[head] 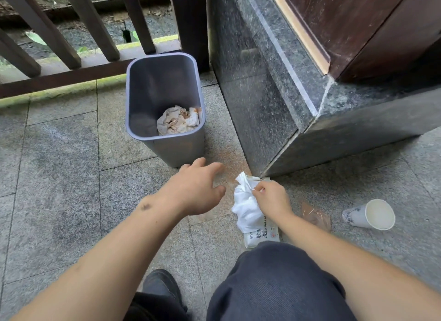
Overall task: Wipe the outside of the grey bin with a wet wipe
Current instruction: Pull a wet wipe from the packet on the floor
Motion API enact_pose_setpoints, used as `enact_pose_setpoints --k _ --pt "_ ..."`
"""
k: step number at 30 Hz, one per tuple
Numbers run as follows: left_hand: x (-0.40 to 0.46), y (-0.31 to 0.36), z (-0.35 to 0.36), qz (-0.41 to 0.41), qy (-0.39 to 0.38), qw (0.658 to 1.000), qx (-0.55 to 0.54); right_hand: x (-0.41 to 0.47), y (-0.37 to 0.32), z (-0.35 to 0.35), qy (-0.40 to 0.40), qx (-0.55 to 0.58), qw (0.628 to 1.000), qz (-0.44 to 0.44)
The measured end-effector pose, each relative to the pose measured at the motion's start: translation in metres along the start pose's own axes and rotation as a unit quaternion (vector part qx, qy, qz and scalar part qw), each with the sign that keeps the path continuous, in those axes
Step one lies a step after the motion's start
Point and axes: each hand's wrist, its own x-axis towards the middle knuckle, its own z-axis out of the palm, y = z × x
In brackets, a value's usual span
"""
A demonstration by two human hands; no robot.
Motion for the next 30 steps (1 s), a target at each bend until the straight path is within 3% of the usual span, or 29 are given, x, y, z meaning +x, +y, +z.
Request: enact_pose_setpoints --k 3,9,14,16,20,25,28,30 --pt "0.001 0.002 -0.001 0.005 -0.001 1.0 -0.005 -0.012 -0.012 -0.028 0.013 0.086 0.996 -0.023" --pt "0.001 -0.006 -0.012 -0.001 0.036 0.998 -0.041 -0.02 -0.074 -0.097 0.026 0.118 0.99 -0.071" --pt "-0.003 -0.019 -0.029 -0.02 0.101 0.989 -0.106 -0.018 -0.142 -0.139 0.025 0.287 0.958 0.015" --pt "-0.005 -0.024 -0.034 -0.03 0.129 0.982 -0.132 -0.023 -0.163 -0.141 0.012 0.433 0.896 0.097" --pt "-0.003 -0.034 -0.035 -0.047 0.195 0.962 -0.184 -0.041 -0.191 -0.148 -0.011 0.702 0.691 0.171" --pt "0.014 -0.044 -0.028 -0.034 0.253 0.957 -0.137 -0.037 -0.202 -0.177 0.055 0.779 0.607 0.146" --pt "0.038 -0.049 -0.029 -0.009 0.28 0.957 -0.079 -0.042 -0.209 -0.182 -0.003 0.829 0.543 0.136" --pt "0.058 -0.051 -0.031 0.017 0.277 0.96 -0.023 -0.041 -0.214 -0.184 -0.052 0.836 0.537 0.104"
